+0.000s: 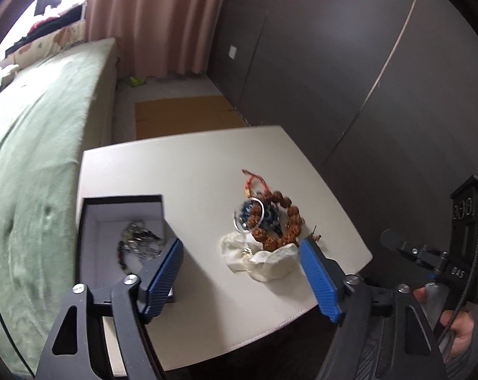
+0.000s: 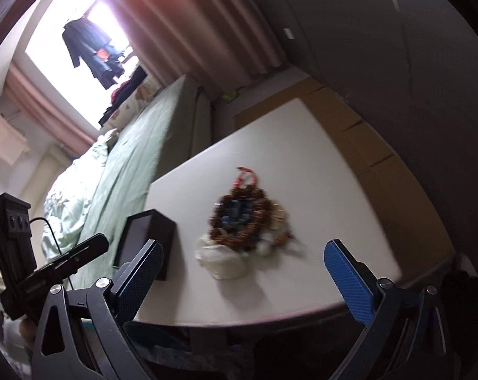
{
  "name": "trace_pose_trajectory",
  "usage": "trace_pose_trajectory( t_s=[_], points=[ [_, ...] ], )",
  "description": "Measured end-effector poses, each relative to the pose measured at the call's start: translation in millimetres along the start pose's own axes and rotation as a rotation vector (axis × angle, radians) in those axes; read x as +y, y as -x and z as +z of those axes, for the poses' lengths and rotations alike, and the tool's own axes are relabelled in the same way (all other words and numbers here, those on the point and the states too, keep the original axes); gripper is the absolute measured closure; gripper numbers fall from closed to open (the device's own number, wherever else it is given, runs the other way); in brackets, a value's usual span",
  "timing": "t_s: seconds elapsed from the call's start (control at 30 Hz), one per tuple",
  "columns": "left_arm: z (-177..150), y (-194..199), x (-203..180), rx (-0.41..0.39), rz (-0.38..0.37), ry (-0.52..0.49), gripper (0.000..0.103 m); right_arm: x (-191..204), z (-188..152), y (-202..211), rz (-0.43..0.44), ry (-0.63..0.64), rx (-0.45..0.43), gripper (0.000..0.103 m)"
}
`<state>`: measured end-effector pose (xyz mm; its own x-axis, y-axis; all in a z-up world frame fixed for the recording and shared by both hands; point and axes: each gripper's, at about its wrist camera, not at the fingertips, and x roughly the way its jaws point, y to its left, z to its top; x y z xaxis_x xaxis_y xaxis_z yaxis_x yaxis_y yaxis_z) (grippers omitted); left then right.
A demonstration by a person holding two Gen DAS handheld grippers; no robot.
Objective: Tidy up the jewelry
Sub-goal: 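Close the left tool on the white cloth while the right tool grasps the brown bead bracelet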
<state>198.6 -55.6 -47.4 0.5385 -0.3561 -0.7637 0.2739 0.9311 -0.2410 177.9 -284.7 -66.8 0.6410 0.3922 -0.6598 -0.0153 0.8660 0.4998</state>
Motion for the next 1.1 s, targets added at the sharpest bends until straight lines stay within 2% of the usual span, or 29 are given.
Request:
trace_pose_trajectory(
  t_s=[0.17, 0.2, 0.27, 0.37, 0.43, 0.63, 0.7, 0.73, 0.77, 0.8, 0.93, 1.1],
  points=[
    [-4, -34, -16, 0.073, 0.012, -0.054, 0.037, -25, -8, 2, -0.037, -0.023, -0.006, 0.001],
    [-5, -41, -19, 0.091, 0.014, -0.068, 0.041, -29, -10, 2, -0.039, -0.028, -0.005, 0.003],
    [-7, -54, -25, 0.116, 0.017, -0.088, 0.044, -37, -12, -1, -0.039, -0.041, 0.007, 0.007],
    [-9, -68, -32, 0.131, 0.020, -0.108, 0.044, -43, -14, -6, -0.037, -0.051, 0.027, 0.015],
    [-9, -77, -35, 0.149, 0.017, -0.118, 0.045, -45, -15, -7, -0.036, -0.053, 0.032, 0.015],
    [-13, -108, -40, 0.217, 0.036, -0.143, 0.060, -46, -14, -15, -0.023, -0.058, 0.050, 0.016],
    [-15, -117, -36, 0.244, 0.048, -0.141, 0.079, -44, -13, -19, -0.020, -0.059, 0.060, 0.017],
    [-16, -121, -34, 0.255, 0.051, -0.138, 0.085, -43, -12, -21, -0.020, -0.059, 0.065, 0.017],
    [-17, -121, -32, 0.259, 0.047, -0.133, 0.099, -41, -11, -24, -0.019, -0.058, 0.071, 0.017],
    [-16, -121, -29, 0.260, 0.039, -0.126, 0.102, -39, -10, -27, -0.015, -0.057, 0.078, 0.017],
    [-10, -106, -21, 0.221, 0.014, -0.107, 0.102, -31, -3, -39, 0.015, -0.064, 0.107, 0.026],
    [2, -82, -7, 0.186, 0.018, -0.074, 0.102, -21, 9, -64, 0.051, -0.106, 0.167, 0.045]
  ],
)
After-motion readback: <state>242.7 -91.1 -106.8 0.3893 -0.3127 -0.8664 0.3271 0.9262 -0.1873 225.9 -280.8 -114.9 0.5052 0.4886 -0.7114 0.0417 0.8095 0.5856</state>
